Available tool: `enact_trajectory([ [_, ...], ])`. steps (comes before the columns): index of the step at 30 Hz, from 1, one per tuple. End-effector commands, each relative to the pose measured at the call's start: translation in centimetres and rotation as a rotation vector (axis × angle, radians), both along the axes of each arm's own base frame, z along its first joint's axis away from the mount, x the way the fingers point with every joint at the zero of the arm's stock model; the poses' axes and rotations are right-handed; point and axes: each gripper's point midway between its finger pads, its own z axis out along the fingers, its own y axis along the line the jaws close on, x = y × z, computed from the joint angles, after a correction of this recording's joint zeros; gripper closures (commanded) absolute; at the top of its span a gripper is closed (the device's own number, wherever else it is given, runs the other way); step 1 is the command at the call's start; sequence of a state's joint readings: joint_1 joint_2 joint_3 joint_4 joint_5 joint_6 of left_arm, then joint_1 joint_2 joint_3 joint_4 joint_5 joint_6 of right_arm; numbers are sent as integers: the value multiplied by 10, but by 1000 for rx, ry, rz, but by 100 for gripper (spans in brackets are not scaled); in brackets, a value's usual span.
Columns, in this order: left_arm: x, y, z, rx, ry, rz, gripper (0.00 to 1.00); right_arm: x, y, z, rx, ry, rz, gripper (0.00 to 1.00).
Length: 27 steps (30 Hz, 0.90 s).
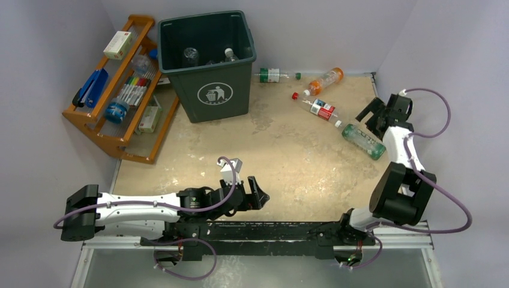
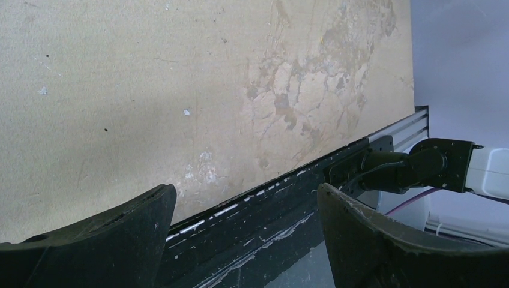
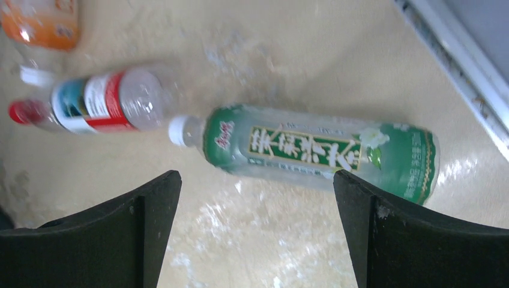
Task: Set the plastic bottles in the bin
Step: Adjust the plastic bottle at the center of the board.
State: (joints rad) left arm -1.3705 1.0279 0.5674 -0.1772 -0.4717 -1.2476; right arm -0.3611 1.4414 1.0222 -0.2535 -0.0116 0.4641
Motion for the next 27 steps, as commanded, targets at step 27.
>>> enact_trajectory([
  [27, 0, -4, 25, -83, -25, 21, 12, -18, -11, -21, -31, -7, -113, 0],
])
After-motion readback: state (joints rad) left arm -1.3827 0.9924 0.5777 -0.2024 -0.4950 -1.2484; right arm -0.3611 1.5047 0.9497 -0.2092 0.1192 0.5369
